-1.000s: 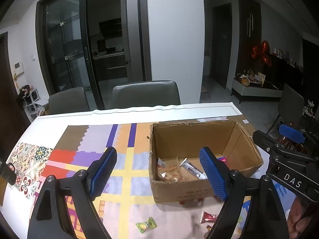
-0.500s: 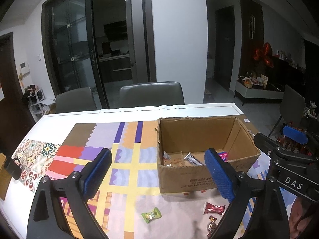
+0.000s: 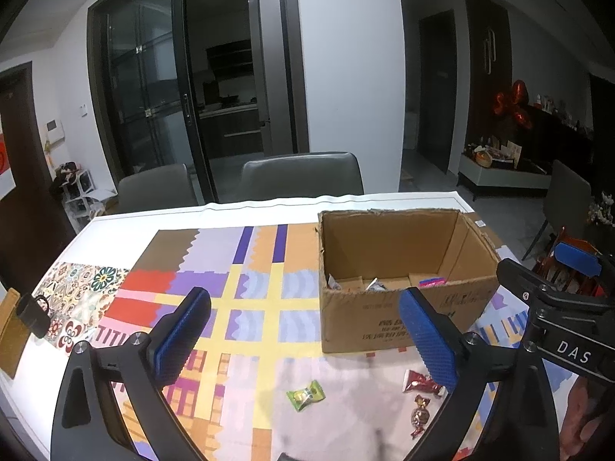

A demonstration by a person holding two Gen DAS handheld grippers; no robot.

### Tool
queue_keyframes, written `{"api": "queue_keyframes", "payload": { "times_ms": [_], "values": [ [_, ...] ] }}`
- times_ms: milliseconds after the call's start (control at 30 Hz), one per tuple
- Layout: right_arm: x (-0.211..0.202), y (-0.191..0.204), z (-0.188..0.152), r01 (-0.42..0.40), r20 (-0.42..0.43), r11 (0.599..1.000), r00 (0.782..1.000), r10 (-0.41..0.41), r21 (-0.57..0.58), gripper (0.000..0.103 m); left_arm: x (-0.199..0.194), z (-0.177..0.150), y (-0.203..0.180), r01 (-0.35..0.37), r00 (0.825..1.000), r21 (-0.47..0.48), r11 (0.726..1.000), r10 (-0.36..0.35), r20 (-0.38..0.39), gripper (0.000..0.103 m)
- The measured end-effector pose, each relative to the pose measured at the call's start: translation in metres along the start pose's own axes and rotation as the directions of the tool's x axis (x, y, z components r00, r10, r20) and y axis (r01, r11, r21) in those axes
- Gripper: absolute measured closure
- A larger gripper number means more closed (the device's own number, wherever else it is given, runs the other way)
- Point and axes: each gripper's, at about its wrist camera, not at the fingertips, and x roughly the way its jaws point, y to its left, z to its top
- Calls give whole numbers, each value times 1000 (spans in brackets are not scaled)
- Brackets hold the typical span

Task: Organize snacks
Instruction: 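Withdraw both open tools from the box back toward the remaining snacks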

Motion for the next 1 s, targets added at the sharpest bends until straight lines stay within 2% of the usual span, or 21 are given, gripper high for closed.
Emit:
{"api": "queue_keyframes", "payload": {
  "times_ms": [1000],
  "values": [
    [-29,19,-77,-27,-75,999,997,25,-21,11,-24,-85,10,-23,996,30,999,26,-85,0]
  ]
}}
